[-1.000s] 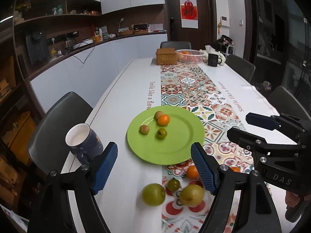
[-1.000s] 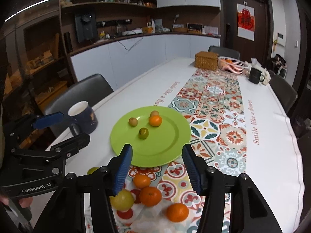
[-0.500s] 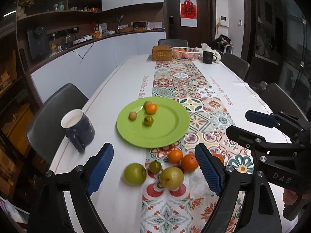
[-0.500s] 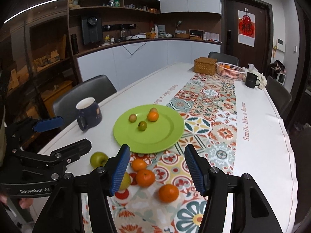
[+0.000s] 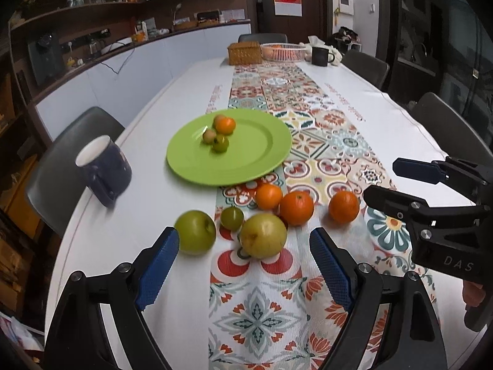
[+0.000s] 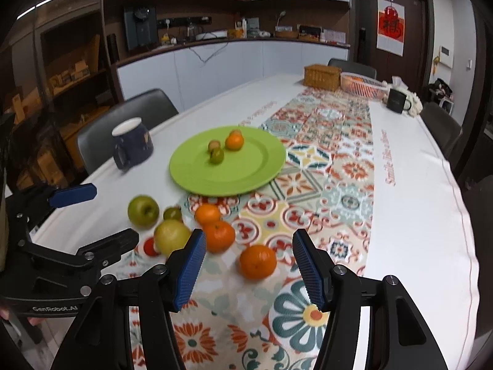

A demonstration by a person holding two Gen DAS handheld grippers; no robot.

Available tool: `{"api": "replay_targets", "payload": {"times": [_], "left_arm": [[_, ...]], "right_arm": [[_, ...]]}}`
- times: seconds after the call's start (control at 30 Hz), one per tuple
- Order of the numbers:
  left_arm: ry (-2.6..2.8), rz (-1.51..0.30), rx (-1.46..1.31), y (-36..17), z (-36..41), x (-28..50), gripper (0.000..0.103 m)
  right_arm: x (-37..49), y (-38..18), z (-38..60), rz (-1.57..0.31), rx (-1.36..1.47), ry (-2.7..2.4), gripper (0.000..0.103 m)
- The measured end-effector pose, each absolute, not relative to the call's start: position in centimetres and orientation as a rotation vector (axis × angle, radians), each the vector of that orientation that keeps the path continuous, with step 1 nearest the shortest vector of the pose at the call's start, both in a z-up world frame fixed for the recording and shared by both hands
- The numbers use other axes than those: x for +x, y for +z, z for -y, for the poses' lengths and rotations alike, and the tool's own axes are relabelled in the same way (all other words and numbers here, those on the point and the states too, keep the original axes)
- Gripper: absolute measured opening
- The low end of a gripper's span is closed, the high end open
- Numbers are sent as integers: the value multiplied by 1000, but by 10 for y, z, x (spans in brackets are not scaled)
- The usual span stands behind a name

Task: Organize fruits
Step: 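Grasp a large yellow-green pear with the left gripper while the right gripper grasps a tangerine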

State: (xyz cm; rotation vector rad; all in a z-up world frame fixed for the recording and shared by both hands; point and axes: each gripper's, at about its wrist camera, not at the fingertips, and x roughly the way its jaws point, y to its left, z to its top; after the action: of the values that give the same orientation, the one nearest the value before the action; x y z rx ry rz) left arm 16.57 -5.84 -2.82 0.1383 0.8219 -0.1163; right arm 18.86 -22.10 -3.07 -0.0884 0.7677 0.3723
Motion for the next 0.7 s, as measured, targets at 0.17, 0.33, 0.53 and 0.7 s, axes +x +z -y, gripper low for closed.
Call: {"api": "replay_targets", "payload": {"times": [0.17, 0.33, 0.53, 0.7], "left_arm": [[-126, -851, 132, -45, 57, 172, 87], [-140, -890, 129, -64, 57, 181, 87], [-144, -910, 152, -75, 60, 193, 86], [-150, -926, 145, -81, 61, 204, 85]], "right_arm": [[192, -49, 221, -817, -91, 366, 59], [198, -67, 221, -864, -102, 349, 59], [207, -82, 220, -899, -114, 340, 59], [216, -91, 217, -923, -113, 341, 59]]}}
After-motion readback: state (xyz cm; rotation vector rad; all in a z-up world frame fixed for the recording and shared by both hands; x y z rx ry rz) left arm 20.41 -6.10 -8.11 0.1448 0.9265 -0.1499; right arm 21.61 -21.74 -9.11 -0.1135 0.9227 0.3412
